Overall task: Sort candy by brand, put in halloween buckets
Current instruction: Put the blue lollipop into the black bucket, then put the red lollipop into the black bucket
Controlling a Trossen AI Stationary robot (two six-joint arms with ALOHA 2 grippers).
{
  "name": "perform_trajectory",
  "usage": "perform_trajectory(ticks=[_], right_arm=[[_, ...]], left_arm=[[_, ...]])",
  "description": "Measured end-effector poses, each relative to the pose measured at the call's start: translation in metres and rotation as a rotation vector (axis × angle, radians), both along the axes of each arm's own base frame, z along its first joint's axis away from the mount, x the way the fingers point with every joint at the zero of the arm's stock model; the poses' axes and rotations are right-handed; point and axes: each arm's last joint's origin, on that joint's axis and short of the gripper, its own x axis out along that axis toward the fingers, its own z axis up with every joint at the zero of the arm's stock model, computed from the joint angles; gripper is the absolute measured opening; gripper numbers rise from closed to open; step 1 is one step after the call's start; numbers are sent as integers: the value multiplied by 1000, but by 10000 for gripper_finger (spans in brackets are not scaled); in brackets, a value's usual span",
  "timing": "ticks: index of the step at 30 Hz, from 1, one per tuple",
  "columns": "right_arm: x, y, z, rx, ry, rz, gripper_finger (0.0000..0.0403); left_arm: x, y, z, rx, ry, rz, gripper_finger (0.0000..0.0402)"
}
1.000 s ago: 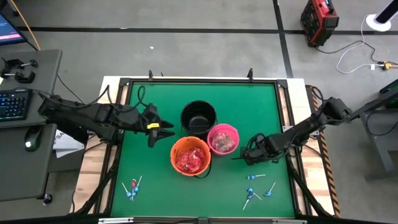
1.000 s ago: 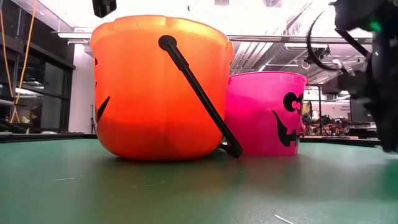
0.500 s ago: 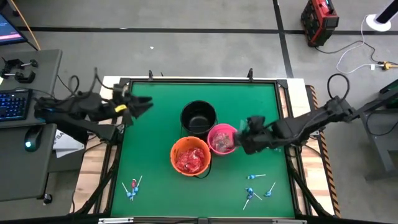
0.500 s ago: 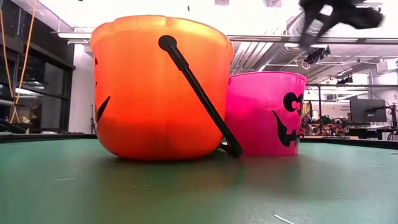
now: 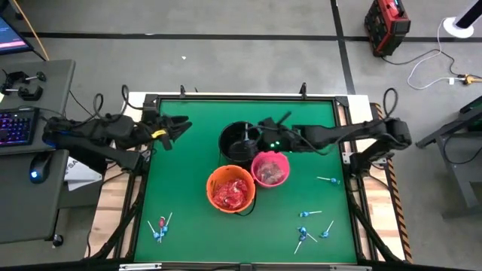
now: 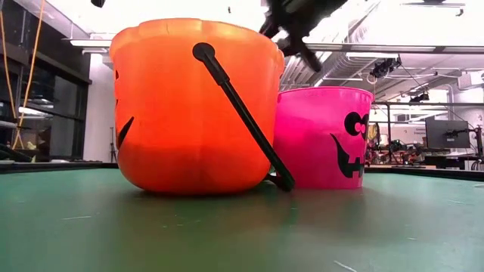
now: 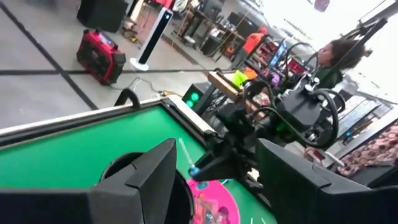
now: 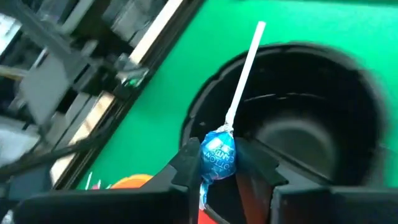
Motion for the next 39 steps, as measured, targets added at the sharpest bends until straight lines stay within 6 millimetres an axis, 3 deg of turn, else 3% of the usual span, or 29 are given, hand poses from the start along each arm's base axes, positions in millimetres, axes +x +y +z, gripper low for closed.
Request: perform_trajectory(ticks=[4,9,14,17,20,24,26,30,33,39], right_arm=[[12,-14,-17,17,39,50,94],[16,-23,-28,15,80,82,177],[7,-31,-15,-49,75,112,247],[-6,-35,-2,-56,84,104,257],[-25,-30,12,-81,125,146,259],[-57,-14,25,-90,231,166,259],[-73,-7,29,-90,295,139,259],[-98,5,30,-95,409,35,259],[-106,11,29,-99,454,-13,259],[-107,14,29,-107,448,-21,259]], left_arm=[[12,-2,-6,3,40,0,208],[25,-5,-13,12,91,0,208],[33,-7,-18,19,124,-1,208],[36,-9,-21,10,149,-62,208],[36,-15,-31,-77,245,-259,208],[25,-36,-71,-436,623,-423,204],[17,-49,-97,-604,835,-364,201],[8,-85,-144,-846,1072,-265,197],[4,-114,-172,-941,1190,-209,195],[-4,-166,-206,-1057,1256,-73,192]])
